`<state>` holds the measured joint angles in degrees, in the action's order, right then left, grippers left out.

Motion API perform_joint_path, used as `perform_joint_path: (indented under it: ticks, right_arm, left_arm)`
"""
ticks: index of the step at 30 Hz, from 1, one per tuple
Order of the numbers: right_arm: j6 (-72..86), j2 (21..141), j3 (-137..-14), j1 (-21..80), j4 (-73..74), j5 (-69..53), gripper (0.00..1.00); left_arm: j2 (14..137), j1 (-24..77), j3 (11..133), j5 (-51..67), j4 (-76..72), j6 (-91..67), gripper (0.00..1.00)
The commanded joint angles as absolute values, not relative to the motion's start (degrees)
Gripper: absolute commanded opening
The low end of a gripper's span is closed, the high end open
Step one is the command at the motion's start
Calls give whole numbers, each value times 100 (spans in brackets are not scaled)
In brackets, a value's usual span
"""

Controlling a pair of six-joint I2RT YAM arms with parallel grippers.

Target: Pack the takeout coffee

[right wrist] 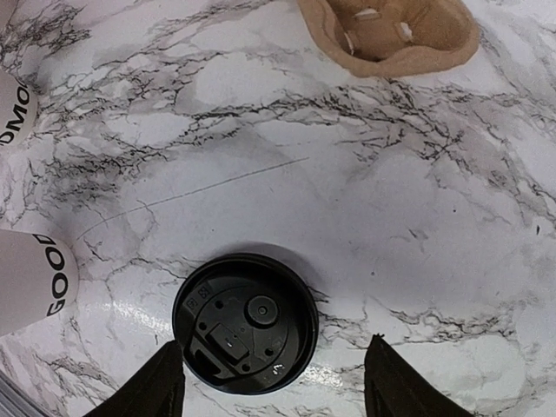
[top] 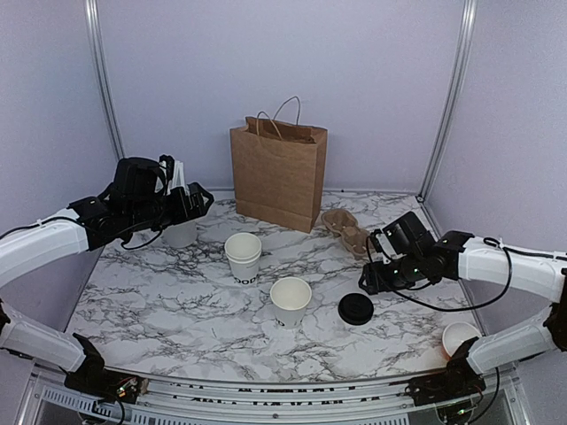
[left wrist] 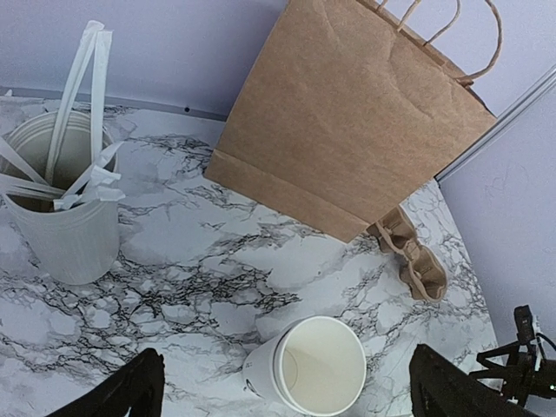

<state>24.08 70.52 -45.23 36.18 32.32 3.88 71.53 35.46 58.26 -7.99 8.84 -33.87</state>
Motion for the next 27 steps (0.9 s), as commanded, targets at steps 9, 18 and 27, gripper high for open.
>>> perform_joint_path:
  ticks: [9,18,27]
  right_arm:
    - [2768,7406,-4401,3722,2999,229,81]
    - [2959,8045,-4656,4313,3112,687,86]
    - [3006,8266,-4692,4395,3071,790,86]
  left_arm:
    - [7157,3512,5944,-651,883,-3111,99]
    - [7090,3502,5846,-629,901,-3034,99]
    - [6950,3481,5718,-633,906,-3042,99]
